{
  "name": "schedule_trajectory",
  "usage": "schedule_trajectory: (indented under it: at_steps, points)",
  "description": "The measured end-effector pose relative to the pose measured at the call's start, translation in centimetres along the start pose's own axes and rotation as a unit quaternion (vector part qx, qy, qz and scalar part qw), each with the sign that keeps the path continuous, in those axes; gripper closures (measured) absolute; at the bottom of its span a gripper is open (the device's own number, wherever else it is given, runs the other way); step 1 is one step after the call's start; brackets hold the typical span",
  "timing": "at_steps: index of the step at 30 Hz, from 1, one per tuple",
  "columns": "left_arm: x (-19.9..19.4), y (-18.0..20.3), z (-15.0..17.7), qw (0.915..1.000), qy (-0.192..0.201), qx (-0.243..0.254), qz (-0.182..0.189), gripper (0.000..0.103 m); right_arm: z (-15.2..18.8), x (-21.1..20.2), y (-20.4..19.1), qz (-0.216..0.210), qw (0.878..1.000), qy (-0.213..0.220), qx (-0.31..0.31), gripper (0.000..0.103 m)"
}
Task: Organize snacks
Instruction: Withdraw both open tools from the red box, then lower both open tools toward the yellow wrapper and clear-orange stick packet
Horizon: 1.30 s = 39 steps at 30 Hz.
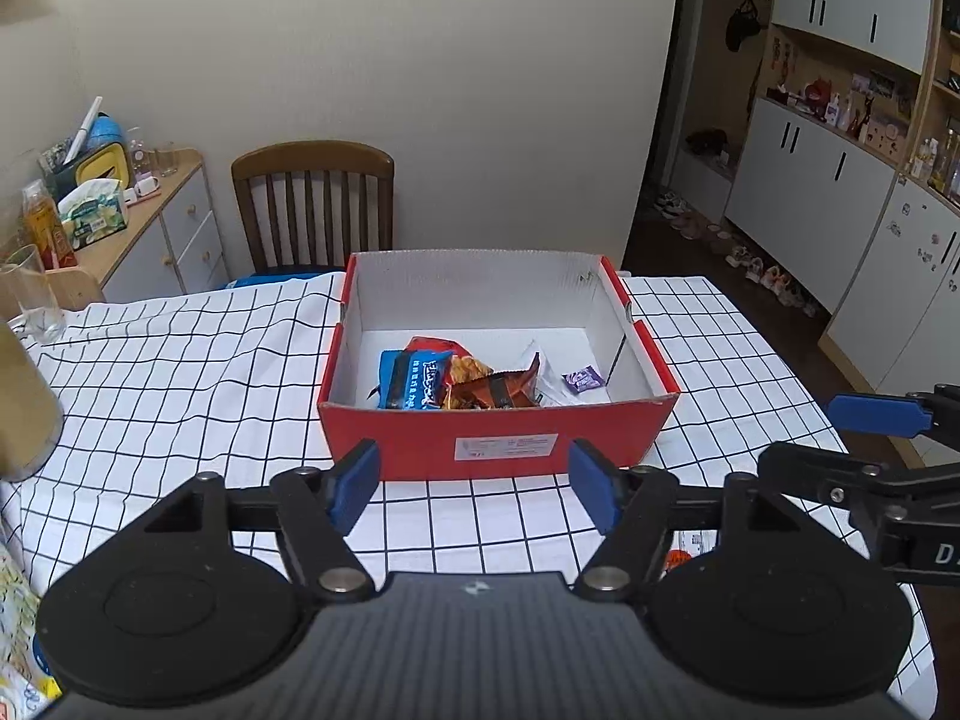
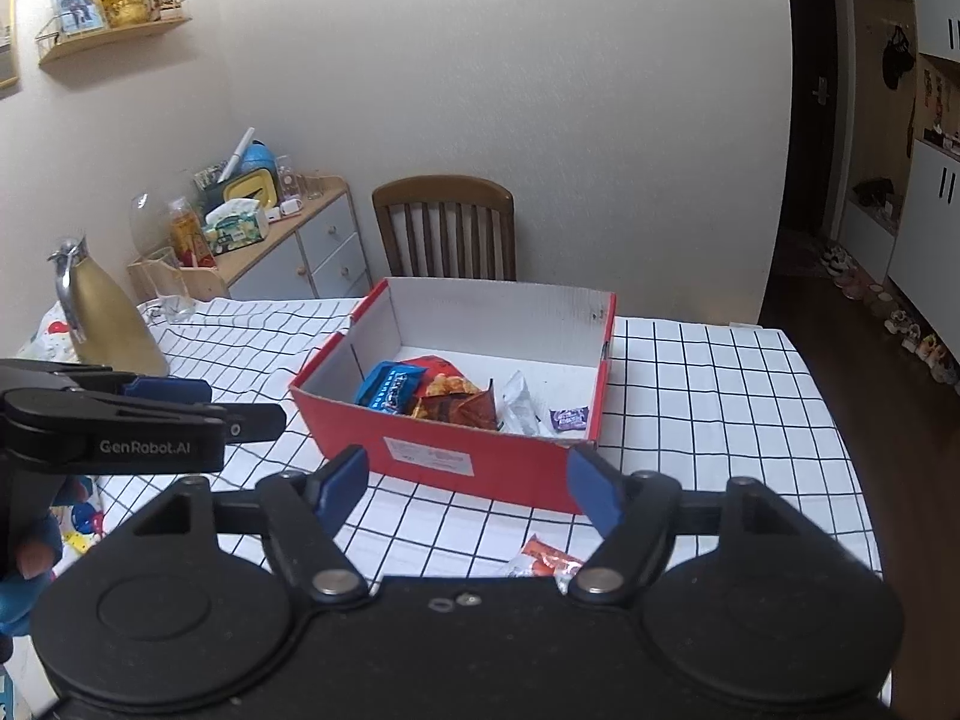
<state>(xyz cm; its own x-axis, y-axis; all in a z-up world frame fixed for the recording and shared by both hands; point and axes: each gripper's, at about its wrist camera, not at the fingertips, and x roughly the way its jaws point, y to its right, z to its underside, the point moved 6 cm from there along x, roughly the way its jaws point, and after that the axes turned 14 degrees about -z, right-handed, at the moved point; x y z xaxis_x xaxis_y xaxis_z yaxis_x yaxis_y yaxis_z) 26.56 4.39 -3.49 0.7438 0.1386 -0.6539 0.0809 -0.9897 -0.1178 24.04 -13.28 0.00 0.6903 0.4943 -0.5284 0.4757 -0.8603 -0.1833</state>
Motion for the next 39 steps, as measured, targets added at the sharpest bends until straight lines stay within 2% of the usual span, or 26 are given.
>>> schedule_trajectory:
  at_steps: [9,12,20,25,33,39]
  points:
    - [-1.7,-0.1,2.4,1.0000,-0.001,0.001,0.002,0.034,2.0,-1.7,-0.6,-0.011,1.000,0.005,0.000,0.020]
    - [-2.0,-0.1,3.3,1.0000,-0.001,-0.003,0.000,0.025,2.8,-2.1,-0.4,-0.009,1.000,0.008,0.007,0.014]
    - [-2.1,-0.4,5.6,0.9999,-0.013,-0.007,0.000,0.024,5.1,-2.7,-0.1,-0.016,1.000,0.005,0.020,0.001]
    - [-1.6,-1.1,7.4,0.9996,-0.026,-0.013,-0.007,0.024,6.7,-2.6,-0.3,-0.021,1.000,-0.001,0.019,0.000]
    - [0.0,-2.6,10.4,0.9974,-0.060,-0.031,-0.026,0.024,9.7,-1.5,0.1,-0.009,0.999,-0.027,0.026,0.000]
    - [1.8,-3.1,12.9,0.9952,-0.086,-0.027,-0.037,0.024,11.3,-0.1,0.1,0.000,0.998,-0.046,0.032,0.000]
